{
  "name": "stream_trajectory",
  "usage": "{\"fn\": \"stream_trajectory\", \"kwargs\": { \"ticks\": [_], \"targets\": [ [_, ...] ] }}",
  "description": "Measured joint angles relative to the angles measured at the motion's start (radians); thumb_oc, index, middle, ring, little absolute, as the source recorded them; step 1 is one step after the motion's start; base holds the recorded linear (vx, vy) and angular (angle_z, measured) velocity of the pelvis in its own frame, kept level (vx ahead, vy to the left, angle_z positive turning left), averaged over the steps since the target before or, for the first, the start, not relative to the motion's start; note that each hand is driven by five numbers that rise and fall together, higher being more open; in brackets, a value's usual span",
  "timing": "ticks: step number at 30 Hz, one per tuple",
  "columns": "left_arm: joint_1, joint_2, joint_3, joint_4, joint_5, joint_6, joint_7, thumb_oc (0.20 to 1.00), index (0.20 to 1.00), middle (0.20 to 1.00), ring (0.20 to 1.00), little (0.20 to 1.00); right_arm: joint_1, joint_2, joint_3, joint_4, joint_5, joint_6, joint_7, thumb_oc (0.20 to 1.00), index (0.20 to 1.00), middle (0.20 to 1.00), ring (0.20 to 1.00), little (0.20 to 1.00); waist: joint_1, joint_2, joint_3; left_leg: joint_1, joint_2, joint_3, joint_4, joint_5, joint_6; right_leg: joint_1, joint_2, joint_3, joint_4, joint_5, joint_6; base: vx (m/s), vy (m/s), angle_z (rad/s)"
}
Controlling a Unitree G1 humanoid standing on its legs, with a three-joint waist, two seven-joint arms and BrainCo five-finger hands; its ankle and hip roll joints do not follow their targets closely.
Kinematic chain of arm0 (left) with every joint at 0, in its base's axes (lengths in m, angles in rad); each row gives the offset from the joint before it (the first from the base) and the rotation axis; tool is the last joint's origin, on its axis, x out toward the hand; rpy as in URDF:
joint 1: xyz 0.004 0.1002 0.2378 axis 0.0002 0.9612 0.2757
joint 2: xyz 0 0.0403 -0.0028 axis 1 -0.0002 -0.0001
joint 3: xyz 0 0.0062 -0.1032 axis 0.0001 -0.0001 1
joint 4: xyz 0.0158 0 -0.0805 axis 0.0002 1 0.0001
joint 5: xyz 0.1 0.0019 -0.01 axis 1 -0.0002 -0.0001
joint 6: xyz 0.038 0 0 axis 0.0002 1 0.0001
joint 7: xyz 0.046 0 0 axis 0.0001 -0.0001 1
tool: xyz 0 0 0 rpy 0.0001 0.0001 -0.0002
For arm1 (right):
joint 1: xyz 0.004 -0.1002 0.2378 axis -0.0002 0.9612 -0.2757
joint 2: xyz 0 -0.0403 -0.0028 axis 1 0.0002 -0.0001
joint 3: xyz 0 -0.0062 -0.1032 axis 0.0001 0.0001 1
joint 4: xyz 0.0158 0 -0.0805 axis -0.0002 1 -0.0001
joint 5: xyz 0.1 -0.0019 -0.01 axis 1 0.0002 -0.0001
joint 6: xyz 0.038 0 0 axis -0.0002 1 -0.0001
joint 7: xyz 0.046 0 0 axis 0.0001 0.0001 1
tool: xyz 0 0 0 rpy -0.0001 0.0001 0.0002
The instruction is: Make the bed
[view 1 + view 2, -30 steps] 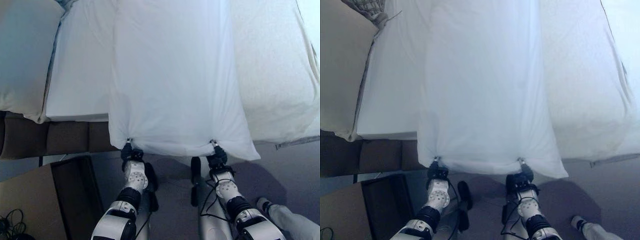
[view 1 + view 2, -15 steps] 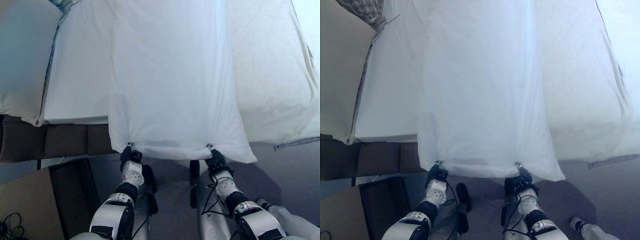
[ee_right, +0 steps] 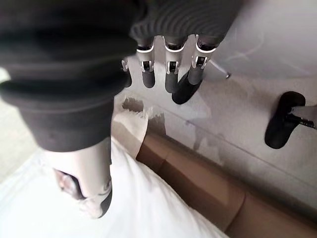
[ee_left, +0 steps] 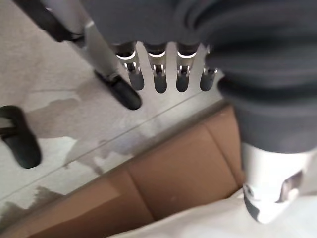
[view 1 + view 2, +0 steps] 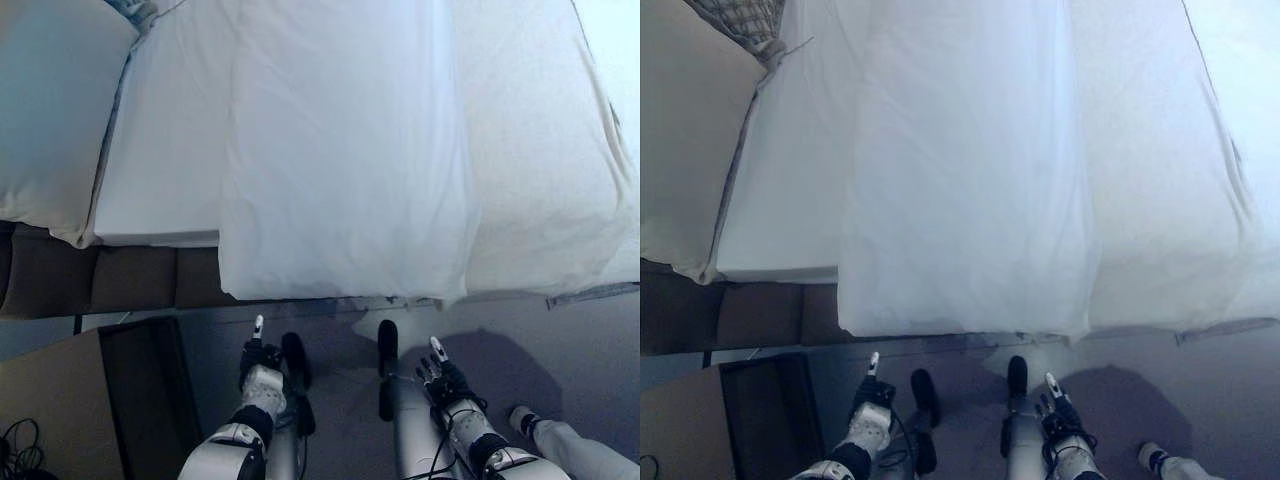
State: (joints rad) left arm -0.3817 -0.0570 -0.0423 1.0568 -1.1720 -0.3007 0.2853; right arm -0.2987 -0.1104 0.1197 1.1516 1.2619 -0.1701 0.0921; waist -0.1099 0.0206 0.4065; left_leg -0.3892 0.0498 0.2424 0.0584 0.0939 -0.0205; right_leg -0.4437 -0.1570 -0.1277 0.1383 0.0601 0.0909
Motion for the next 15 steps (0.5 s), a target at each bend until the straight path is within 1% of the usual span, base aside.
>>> {"fn": "stream_trajectory", "kwargs": {
  "ticks": [1,2,3,4,5,6,7,8,9,10,12,13,14,15],
  "targets": [
    [0.032,-0.001,-0.061,-0.063,0.004,-0.001,-0.01,1.0,1.0,1.0,1.0,1.0,0.013,-0.001,0.011,-0.032,0.022,0.001,0.014,1.0,1.0,1.0,1.0,1.0,0.005,0.0,0.0,-0.004,0.0,-0.001,-0.005,0.004,0.0,-0.007,0.0,-0.001,0.003,0.0,0.0,-0.01,-0.031,0.02],
    [0.043,-0.001,-0.076,-0.083,0.012,0.0,-0.019,1.0,1.0,1.0,1.0,1.0,0.019,-0.002,0.011,-0.042,0.028,0.001,0.022,1.0,1.0,1.0,1.0,1.0,0.003,0.0,0.0,-0.005,0.0,-0.001,-0.008,0.007,0.0,-0.01,0.0,-0.001,0.004,0.001,-0.001,0.0,0.0,0.0],
    [0.054,-0.012,-0.088,-0.095,0.02,0.003,-0.023,1.0,1.0,1.0,1.0,1.0,0.021,-0.003,0.016,-0.052,0.029,0.001,0.027,1.0,1.0,1.0,1.0,1.0,0.009,0.0,0.0,-0.006,0.0,-0.002,-0.01,0.013,0.0,-0.011,0.001,-0.002,0.005,0.001,-0.002,0.0,0.0,0.0],
    [0.079,-0.006,-0.12,-0.137,0.022,0.003,-0.025,1.0,1.0,1.0,1.0,1.0,0.034,-0.007,0.027,-0.078,0.029,0.002,0.029,1.0,1.0,1.0,1.0,1.0,0.011,0.0,0.0,-0.007,-0.001,-0.003,-0.012,0.015,-0.001,-0.012,0.001,-0.003,0.005,0.001,-0.002,0.0,0.0,0.0],
    [0.124,0.013,-0.184,-0.213,0.06,0.008,-0.038,1.0,1.0,1.0,1.0,1.0,0.065,-0.014,0.055,-0.133,0.027,0.002,0.041,1.0,1.0,1.0,1.0,1.0,0.01,0.001,0.001,-0.008,0.0,-0.003,-0.015,0.017,-0.002,-0.016,0.001,-0.003,0.005,0.001,-0.002,0.0,0.0,0.0],
    [0.142,0.023,-0.206,-0.238,0.076,0.012,-0.044,1.0,1.0,1.0,1.0,1.0,0.073,-0.02,0.064,-0.154,0.023,0.002,0.046,1.0,1.0,1.0,1.0,1.0,0.014,0.001,0.001,-0.009,0.0,-0.003,-0.016,0.018,-0.001,-0.016,0.002,-0.003,0.006,0.001,-0.002,0.0,0.0,0.0],
    [0.179,0.053,-0.244,-0.309,0.129,0.033,-0.064,1.0,1.0,1.0,1.0,1.0,0.093,-0.031,0.093,-0.209,0.007,0.005,0.054,1.0,1.0,1.0,1.0,1.0,0.014,0.002,0.001,-0.01,0.001,-0.005,-0.018,0.02,-0.002,-0.017,0.002,-0.006,0.006,0.0,-0.003,0.0,-0.009,0.03],
    [0.206,0.083,-0.272,-0.37,0.148,0.048,-0.078,1.0,1.0,1.0,1.0,1.0,0.114,-0.046,0.122,-0.264,-0.008,0.006,0.056,1.0,1.0,1.0,1.0,1.0,0.014,0.003,0.002,-0.014,0.001,-0.006,-0.018,0.02,-0.002,-0.02,0.002,-0.007,0.006,0.0,-0.003,0.01,-0.007,0.08],
    [0.247,0.142,-0.322,-0.478,0.227,0.073,-0.132,1.0,1.0,1.0,1.0,1.0,0.158,-0.082,0.174,-0.382,-0.065,0.007,0.08,1.0,1.0,1.0,1.0,1.0,0.013,0.01,0.006,-0.024,0.0,-0.011,-0.017,0.02,-0.001,-0.028,0.002,-0.012,0.006,0.0,-0.003,0.01,-0.001,0.08],
    [0.247,0.19,-0.321,-0.505,0.277,0.091,-0.174,1.0,1.0,1.0,1.0,1.0,0.164,-0.11,0.187,-0.431,-0.111,0.01,0.094,1.0,1.0,1.0,1.0,1.0,0.017,0.016,0.009,-0.029,0.0,-0.016,-0.018,0.021,-0.001,-0.032,0.001,-0.016,0.007,0.0,-0.003,0.01,-0.001,0.11],
    [0.232,0.24,-0.318,-0.516,0.338,0.108,-0.229,1.0,1.0,1.0,1.0,1.0,0.162,-0.146,0.211,-0.483,-0.205,0.01,0.11,1.0,1.0,1.0,1.0,1.0,0.018,0.024,0.014,-0.037,0.0,-0.022,-0.017,0.022,0.0,-0.037,0.001,-0.021,0.009,0.0,-0.004,0.0,0.006,0.08],
    [0.224,0.258,-0.311,-0.519,0.343,0.11,-0.24,1.0,1.0,1.0,1.0,1.0,0.156,-0.158,0.206,-0.486,-0.222,0.007,0.112,1.0,1.0,1.0,1.0,1.0,0.018,0.026,0.015,-0.038,0.0,-0.022,-0.017,0.022,0.0,-0.038,0.0,-0.022,0.01,-0.001,-0.004,-0.01,0.008,0.04],
    [0.213,0.275,-0.302,-0.519,0.378,0.119,-0.275,1.0,1.0,1.0,1.0,1.0,0.129,-0.185,0.233,-0.494,-0.275,0.011,0.117,1.0,1.0,1.0,1.0,1.0,0.017,0.026,0.017,-0.044,-0.001,-0.022,-0.018,0.023,0.001,-0.044,0.0,-0.021,0.01,0.0,-0.004,0.0,0.0,0.0],
    [0.202,0.285,-0.294,-0.519,0.379,0.121,-0.294,1.0,1.0,1.0,1.0,1.0,0.115,-0.198,0.237,-0.502,-0.298,0.011,0.124,1.0,1.0,1.0,1.0,1.0,0.017,0.026,0.019,-0.046,-0.003,-0.022,-0.02,0.024,0.002,-0.049,-0.002,-0.02,0.012,0.0,-0.004,0.0,0.0,0.0]
  ]
}}
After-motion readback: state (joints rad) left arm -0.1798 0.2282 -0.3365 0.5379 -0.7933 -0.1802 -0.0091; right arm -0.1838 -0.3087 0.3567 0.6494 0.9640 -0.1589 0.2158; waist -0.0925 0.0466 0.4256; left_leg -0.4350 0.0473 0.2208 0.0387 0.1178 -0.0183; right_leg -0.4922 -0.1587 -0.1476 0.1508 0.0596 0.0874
